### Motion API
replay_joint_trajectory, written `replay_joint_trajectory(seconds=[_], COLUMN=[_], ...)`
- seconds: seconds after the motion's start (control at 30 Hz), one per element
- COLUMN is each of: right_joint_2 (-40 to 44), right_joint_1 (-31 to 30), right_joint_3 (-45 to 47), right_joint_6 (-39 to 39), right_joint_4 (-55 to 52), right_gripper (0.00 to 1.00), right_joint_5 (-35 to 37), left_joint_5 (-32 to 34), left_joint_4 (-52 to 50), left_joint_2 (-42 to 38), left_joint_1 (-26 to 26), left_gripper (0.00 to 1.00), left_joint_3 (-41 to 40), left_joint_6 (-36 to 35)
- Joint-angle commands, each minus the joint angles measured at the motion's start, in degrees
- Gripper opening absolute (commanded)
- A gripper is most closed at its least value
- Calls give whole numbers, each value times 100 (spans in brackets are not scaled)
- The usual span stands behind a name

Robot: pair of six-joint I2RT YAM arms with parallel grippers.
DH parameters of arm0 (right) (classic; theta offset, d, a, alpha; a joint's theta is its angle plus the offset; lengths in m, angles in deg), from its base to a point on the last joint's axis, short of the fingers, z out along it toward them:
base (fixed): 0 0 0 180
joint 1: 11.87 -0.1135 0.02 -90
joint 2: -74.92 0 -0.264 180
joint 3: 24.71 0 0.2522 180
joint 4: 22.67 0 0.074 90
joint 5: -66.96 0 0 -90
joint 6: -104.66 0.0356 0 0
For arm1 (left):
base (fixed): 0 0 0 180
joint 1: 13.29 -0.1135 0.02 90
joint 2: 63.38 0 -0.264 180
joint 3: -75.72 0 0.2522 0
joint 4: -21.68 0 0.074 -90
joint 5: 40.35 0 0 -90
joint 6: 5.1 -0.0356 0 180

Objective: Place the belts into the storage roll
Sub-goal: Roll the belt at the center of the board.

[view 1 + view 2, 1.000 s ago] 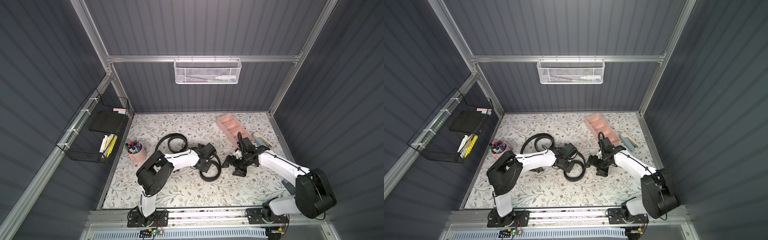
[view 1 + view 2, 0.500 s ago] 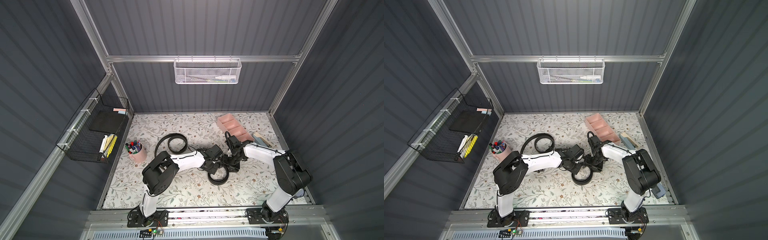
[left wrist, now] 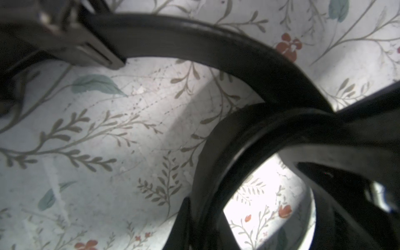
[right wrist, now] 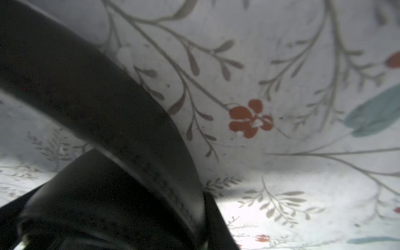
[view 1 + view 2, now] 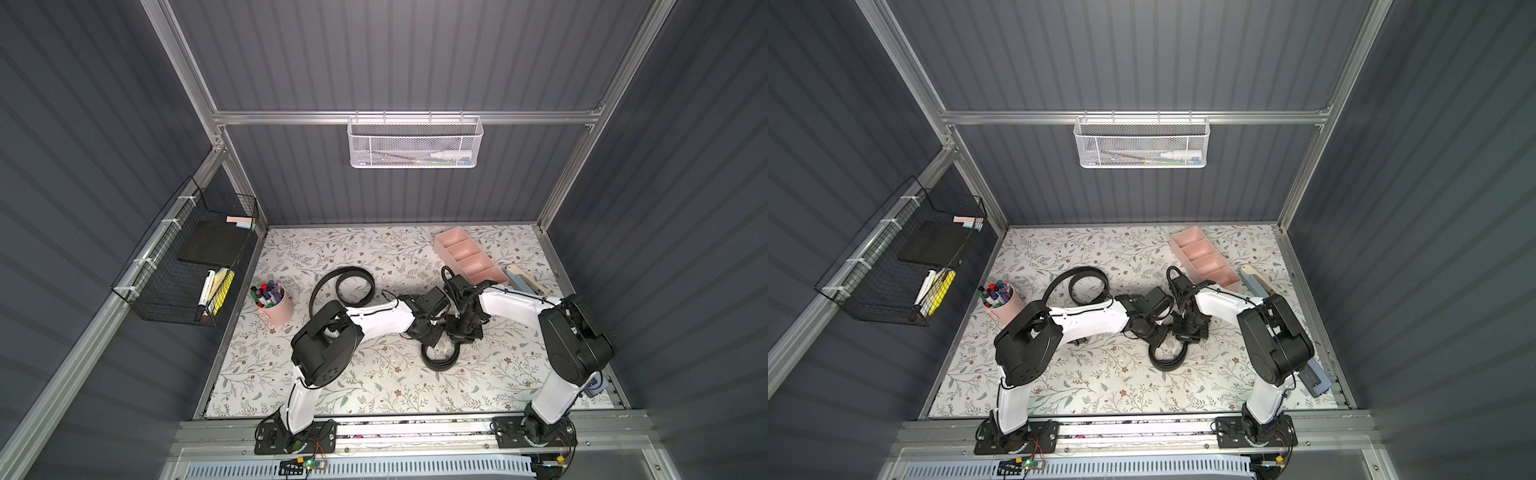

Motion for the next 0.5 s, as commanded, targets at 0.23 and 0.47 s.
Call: replay_joint_trajectory(seconds=[0.23, 0.47], right_joint_2=[-385, -790], right_joint_1=[9, -165], right_joint_3=[149, -763], right_joint_6=[-531, -1114], right_joint_4=[592, 479], right_gripper=[13, 11], right_joint_5=[714, 661], left_joint_5=[81, 744], left_joint_4=[-1209, -1382], left_joint_2=[-603, -1996], left_joint_1=[-180, -1340], left_gripper=[55, 72], left_joint_3=[-392, -1372], left_joint_6=[-26, 364])
